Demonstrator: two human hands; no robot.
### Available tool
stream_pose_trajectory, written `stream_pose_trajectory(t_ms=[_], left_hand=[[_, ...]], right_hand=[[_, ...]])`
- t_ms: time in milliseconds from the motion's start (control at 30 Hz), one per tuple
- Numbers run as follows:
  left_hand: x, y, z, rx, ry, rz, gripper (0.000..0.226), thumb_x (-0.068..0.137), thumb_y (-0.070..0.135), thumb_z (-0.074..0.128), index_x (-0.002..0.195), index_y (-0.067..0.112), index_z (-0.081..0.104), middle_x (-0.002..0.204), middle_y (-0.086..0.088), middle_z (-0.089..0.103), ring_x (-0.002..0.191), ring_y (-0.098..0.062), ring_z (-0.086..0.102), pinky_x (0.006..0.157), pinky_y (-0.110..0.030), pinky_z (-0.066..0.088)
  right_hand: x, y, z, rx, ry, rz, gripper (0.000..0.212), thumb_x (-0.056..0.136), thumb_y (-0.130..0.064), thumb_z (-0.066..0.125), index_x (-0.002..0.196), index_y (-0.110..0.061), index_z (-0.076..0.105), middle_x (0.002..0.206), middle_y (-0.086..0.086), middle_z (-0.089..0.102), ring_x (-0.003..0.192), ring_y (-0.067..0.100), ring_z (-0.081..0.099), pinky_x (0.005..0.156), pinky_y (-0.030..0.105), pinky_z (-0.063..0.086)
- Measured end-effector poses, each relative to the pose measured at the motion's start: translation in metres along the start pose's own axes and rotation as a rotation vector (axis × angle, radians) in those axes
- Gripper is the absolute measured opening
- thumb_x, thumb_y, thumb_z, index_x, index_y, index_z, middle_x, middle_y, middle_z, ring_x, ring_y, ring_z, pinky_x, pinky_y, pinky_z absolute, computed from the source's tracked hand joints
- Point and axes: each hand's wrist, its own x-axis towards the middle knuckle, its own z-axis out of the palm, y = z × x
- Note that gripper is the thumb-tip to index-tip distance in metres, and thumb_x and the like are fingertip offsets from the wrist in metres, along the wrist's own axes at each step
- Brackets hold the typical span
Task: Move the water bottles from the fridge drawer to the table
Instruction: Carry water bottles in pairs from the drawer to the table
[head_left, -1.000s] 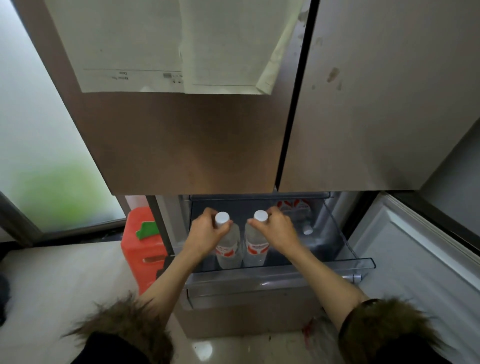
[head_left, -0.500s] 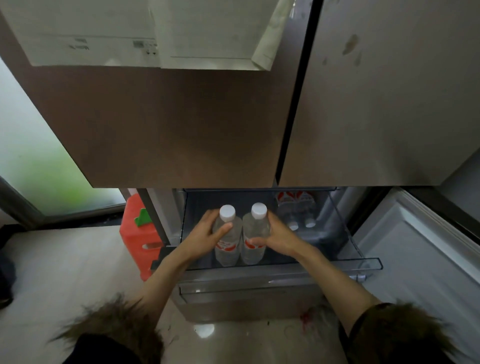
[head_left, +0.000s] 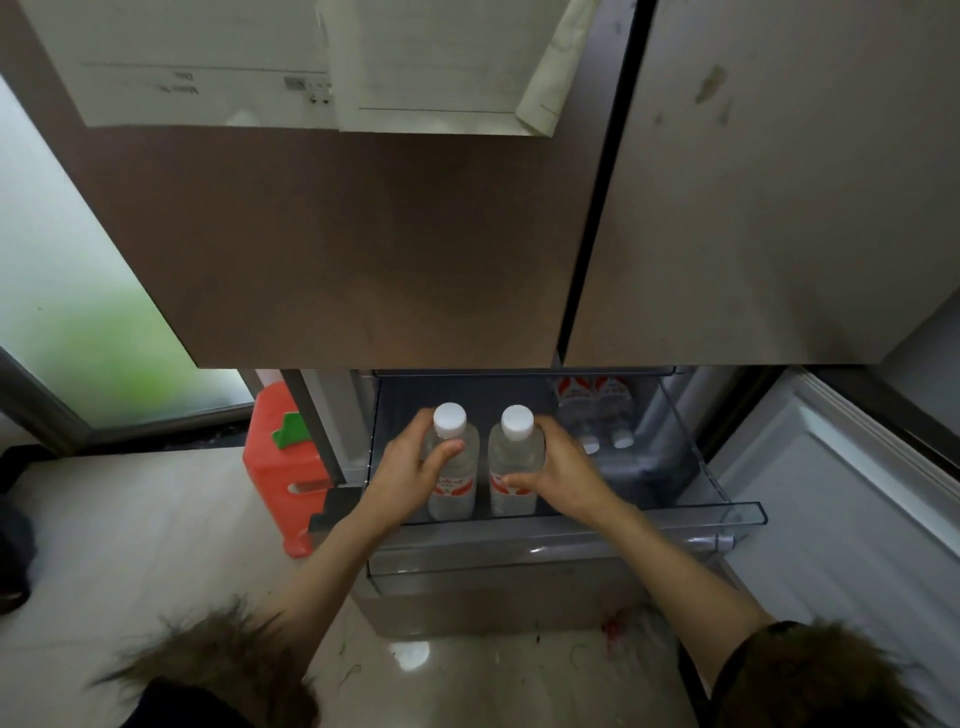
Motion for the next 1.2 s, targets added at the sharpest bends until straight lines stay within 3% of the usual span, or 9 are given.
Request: stream_pose_trajectory(t_ms=[200,300,467,567,700,800,900,1000,1200], left_hand=[[-0.022,0.023,-0.023,0.023,0.080,0.120,0.030,0.089,0.022,0.057,0.117,0.023,0.047,0.110,0.009,0.055,0.102,-0.009,0.054,0.089,-0.030,0.046],[-0.038,0.047,-0.040,0.050,0.142,0.184,0.033,0.088,0.021,0.058,0.120,0.023,0.048,0.111,0.011,0.056,0.102,-0.004,0.054,0.090,-0.024,0.045],[-0.078,0.099,-0.076,-0.051,0.309,0.205,0.024,0.090,0.020,0.053,0.111,0.028,0.045,0.101,0.024,0.052,0.090,0.023,0.052,0.071,0.001,0.043],[-0.106,0.126,-0.091,-0.082,0.477,0.197,0.016,0.091,0.025,0.049,0.107,0.024,0.046,0.097,0.023,0.052,0.087,0.015,0.054,0.068,0.000,0.043],[-0.163,0.135,-0.098,-0.179,0.616,0.052,0.014,0.088,0.042,0.046,0.098,0.033,0.048,0.099,0.018,0.056,0.096,-0.003,0.057,0.072,-0.023,0.051],[-0.218,0.125,-0.101,-0.115,0.725,-0.063,0.018,0.090,0.038,0.047,0.100,0.024,0.051,0.096,0.009,0.059,0.092,-0.009,0.058,0.069,-0.018,0.045],[-0.278,0.113,-0.112,-0.072,0.834,-0.169,0.006,0.091,0.035,0.049,0.092,0.030,0.052,0.096,0.005,0.062,0.097,-0.017,0.060,0.077,-0.028,0.051],[-0.340,0.106,-0.131,-0.023,0.946,-0.282,0.014,0.091,0.036,0.050,0.097,0.024,0.053,0.100,0.001,0.062,0.099,-0.019,0.059,0.086,-0.039,0.050],[-0.472,0.091,-0.180,0.059,1.145,-0.446,0.019,0.091,0.041,0.047,0.104,0.028,0.050,0.103,0.006,0.058,0.100,-0.014,0.055,0.081,-0.030,0.042]], right_hand=[[-0.026,-0.032,-0.011,-0.060,0.081,-0.131,0.064,0.070,-0.019,0.079,0.122,-0.019,0.042,0.121,-0.005,0.044,0.103,0.007,0.044,0.086,0.023,0.035],[-0.041,-0.052,-0.020,-0.075,0.132,-0.201,0.065,0.069,-0.021,0.080,0.122,-0.020,0.043,0.116,-0.009,0.044,0.103,0.008,0.045,0.086,0.026,0.037],[-0.068,-0.095,-0.038,0.046,0.214,-0.338,0.066,0.065,-0.022,0.083,0.122,-0.019,0.049,0.115,-0.005,0.050,0.102,0.010,0.048,0.088,0.030,0.042],[-0.086,-0.119,-0.040,0.196,0.192,-0.385,0.068,0.067,-0.028,0.081,0.125,-0.021,0.047,0.117,-0.006,0.050,0.107,0.011,0.050,0.092,0.031,0.044],[-0.119,-0.143,-0.027,0.271,0.042,-0.453,0.059,0.073,-0.031,0.075,0.124,-0.024,0.046,0.115,-0.006,0.051,0.105,0.011,0.052,0.088,0.029,0.048],[-0.145,-0.153,0.003,0.270,-0.109,-0.494,0.050,0.075,-0.034,0.071,0.119,-0.030,0.047,0.116,-0.006,0.053,0.103,0.010,0.055,0.086,0.030,0.052],[-0.170,-0.169,0.043,0.240,-0.260,-0.534,0.053,0.076,-0.035,0.071,0.123,-0.025,0.049,0.118,-0.004,0.056,0.104,0.014,0.057,0.086,0.034,0.053],[-0.197,-0.194,0.085,0.203,-0.378,-0.599,0.057,0.076,-0.032,0.073,0.127,-0.023,0.048,0.116,-0.005,0.055,0.101,0.013,0.056,0.087,0.036,0.053],[-0.265,-0.263,0.187,0.167,-0.580,-0.755,0.063,0.073,-0.033,0.076,0.128,-0.024,0.048,0.121,-0.007,0.056,0.106,0.009,0.055,0.092,0.030,0.049]])
